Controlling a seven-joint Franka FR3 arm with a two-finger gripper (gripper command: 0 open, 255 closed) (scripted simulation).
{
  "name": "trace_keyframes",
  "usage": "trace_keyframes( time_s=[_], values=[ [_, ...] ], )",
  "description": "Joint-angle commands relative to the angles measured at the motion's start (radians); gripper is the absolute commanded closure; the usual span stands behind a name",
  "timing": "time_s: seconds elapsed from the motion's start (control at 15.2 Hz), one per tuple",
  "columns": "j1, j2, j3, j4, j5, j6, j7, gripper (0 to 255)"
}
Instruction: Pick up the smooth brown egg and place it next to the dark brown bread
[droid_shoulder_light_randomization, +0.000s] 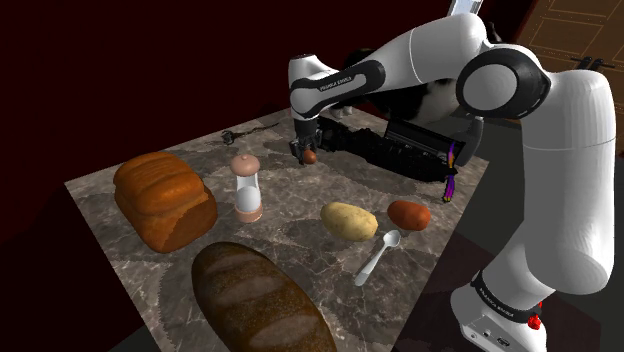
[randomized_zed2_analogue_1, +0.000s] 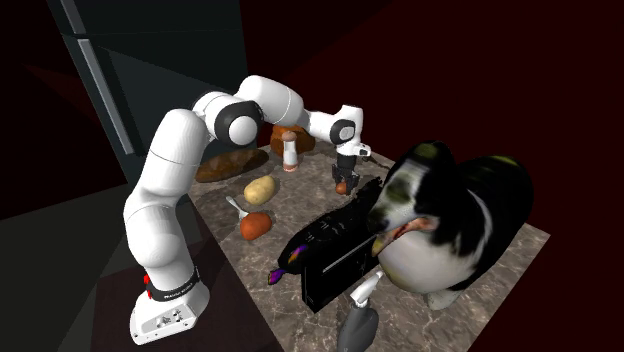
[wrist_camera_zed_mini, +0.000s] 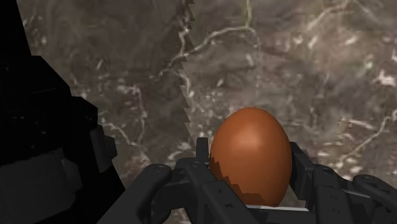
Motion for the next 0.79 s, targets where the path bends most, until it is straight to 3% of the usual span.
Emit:
trace_keyframes(
  time_s=[0.0,0.33,0.73],
  values=[
    [0.000,0.000,0.000,0.000,0.000,0.000,0.000,255],
    [0.000,0.000,0.000,0.000,0.000,0.000,0.000,255],
    [0.000,-0.032,0.001,0.033,0.003,-0.065,-0.005,255]
  ],
)
